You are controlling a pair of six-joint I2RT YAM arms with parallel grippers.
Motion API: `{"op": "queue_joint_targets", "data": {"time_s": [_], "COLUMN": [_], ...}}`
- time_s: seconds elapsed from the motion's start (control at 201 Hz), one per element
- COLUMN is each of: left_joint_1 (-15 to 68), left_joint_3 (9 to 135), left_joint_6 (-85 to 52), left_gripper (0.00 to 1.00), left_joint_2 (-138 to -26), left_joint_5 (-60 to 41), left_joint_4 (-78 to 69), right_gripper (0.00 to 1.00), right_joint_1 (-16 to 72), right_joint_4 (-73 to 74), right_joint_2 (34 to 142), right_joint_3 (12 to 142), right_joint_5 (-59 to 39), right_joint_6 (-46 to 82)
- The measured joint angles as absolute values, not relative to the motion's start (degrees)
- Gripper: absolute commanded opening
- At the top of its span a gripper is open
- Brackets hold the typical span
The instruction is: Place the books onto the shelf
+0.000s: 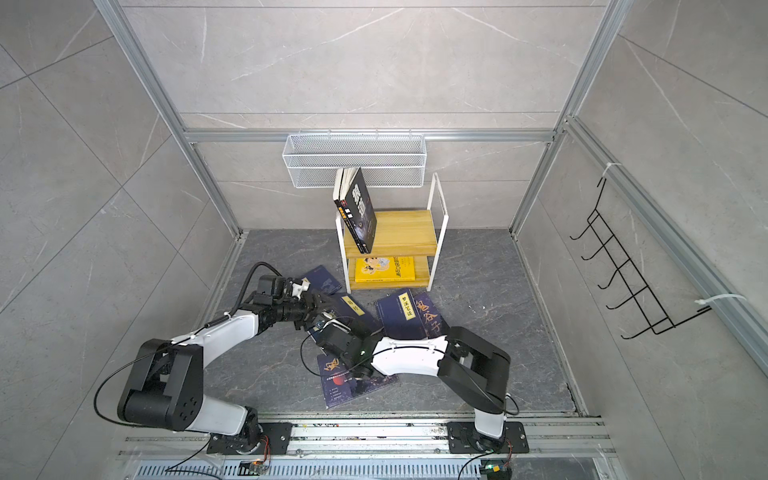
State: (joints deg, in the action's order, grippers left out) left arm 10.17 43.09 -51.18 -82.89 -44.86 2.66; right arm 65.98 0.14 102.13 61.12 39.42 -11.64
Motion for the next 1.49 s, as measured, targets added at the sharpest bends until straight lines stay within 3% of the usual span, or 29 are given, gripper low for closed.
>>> {"op": "queue_joint_targets", "data": {"time_s": [0.154,0.503,0.677,1.016,1.135,1.165,1.22,1.295,1.38,1.494], "left_joint_1": [6.68,6.24,6.13,6.24,6.24,6.24,6.24,6.02,5.54,3.97], "left_joint_3": [44.14,44.14,44.14,44.10,43.97,43.79,43.44,42.92,42.24,41.50], "left_joint_6": [-51.29,-53.65,-54.89,-56.80,-57.63,-57.63,-57.60,-57.49,-57.49,-58.78], "left_gripper": [0.88,0.86,0.69,0.04,0.00,0.00,0.00,0.00,0.00,0.00], "left_joint_2": [-82.59,-82.35,-83.29,-84.44,-84.29,-84.09,-83.61,-82.32,-80.18,-78.11], "left_joint_5": [-47.22,-51.64,-52.23,-52.69,-52.80,-52.77,-52.60,-52.34,-52.01,-51.88], "left_joint_4": [3.38,0.80,-0.43,-2.00,-2.28,-2.48,-2.68,-2.72,-3.11,-4.58], "right_gripper": [0.00,0.00,0.00,0.00,0.00,0.06,0.27,0.41,0.53,0.59], "right_joint_1": [64.45,63.75,63.79,64.16,64.31,64.34,64.51,65.54,67.55,71.13], "right_joint_4": [9.65,26.74,32.10,35.81,35.83,35.86,35.92,35.77,35.79,36.73], "right_joint_2": [95.48,89.47,87.99,87.05,87.05,87.07,87.20,87.59,88.31,91.22], "right_joint_3": [53.76,42.00,38.44,37.36,37.28,37.28,37.28,37.80,39.46,42.41], "right_joint_5": [38.24,29.93,25.15,21.63,21.67,21.74,22.15,24.12,27.59,33.85], "right_joint_6": [-17.43,-32.29,-36.97,-41.15,-41.80,-41.89,-42.00,-42.00,-42.81,-43.55]}}
